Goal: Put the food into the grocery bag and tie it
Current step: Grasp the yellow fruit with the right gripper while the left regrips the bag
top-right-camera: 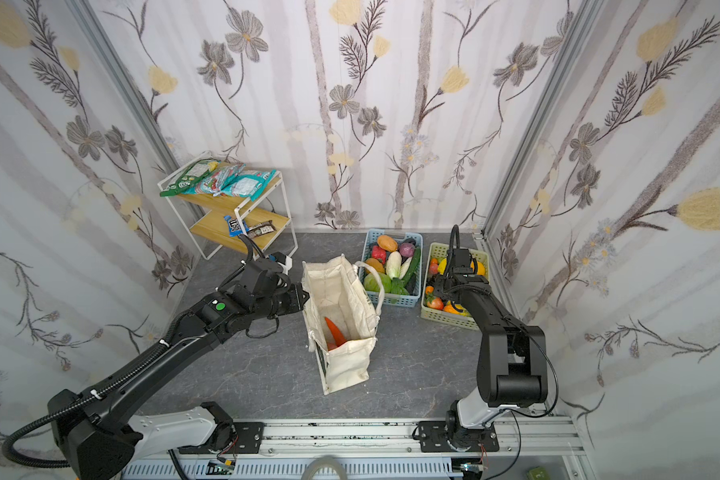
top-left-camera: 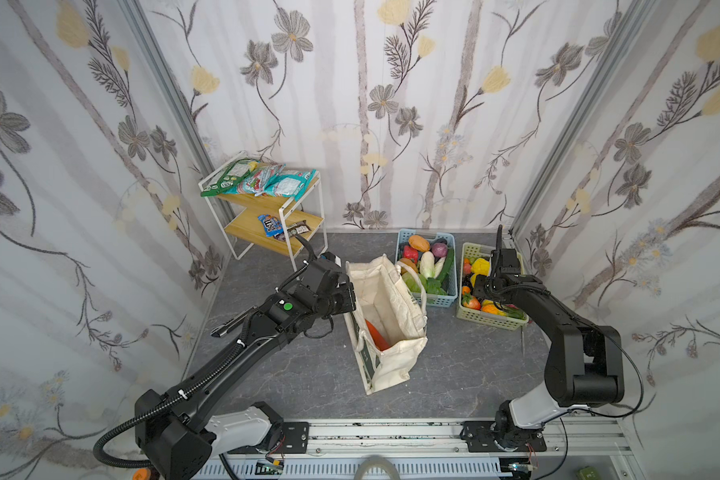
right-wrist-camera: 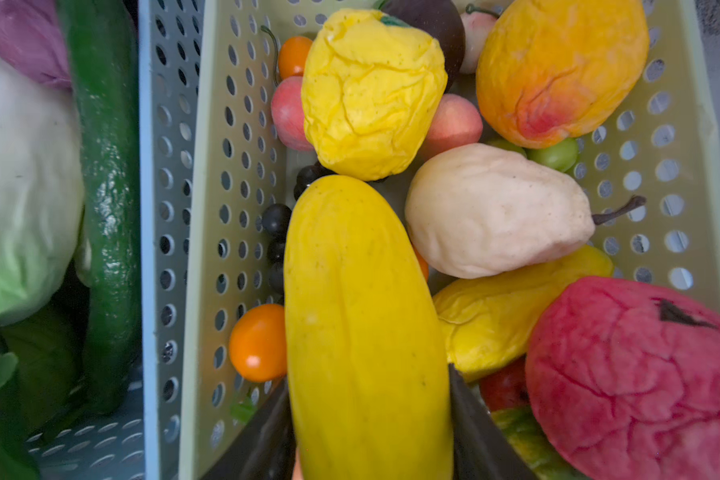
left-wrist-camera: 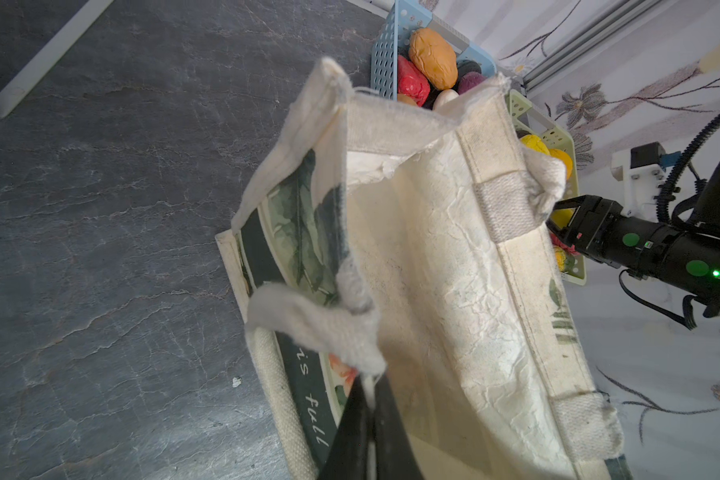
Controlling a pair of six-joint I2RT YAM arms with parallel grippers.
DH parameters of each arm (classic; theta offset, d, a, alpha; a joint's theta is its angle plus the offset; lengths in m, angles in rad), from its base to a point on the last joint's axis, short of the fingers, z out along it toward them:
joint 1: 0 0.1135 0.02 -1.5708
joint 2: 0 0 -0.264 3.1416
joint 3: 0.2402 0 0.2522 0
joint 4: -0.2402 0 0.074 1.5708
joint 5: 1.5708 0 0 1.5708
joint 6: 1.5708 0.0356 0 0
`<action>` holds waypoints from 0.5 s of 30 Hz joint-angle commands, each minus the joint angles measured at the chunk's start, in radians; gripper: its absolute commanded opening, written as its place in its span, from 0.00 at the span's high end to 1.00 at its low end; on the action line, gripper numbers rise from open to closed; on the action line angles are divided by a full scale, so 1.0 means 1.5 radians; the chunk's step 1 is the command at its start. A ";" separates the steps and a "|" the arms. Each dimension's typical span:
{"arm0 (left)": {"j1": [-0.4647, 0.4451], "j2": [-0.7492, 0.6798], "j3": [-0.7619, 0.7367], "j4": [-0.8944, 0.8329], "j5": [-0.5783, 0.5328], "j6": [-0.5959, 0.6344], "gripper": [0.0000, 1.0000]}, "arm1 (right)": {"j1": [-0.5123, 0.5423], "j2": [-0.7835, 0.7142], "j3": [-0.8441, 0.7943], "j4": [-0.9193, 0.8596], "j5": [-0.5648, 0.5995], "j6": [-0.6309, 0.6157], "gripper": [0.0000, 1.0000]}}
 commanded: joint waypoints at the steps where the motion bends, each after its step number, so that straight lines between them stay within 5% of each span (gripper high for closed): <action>1: 0.001 0.000 0.005 0.004 -0.015 0.018 1.00 | 0.000 -0.017 0.012 0.009 -0.005 0.001 0.47; 15: 0.021 0.011 0.016 0.004 0.016 0.044 1.00 | 0.001 -0.097 0.037 -0.019 -0.048 -0.002 0.49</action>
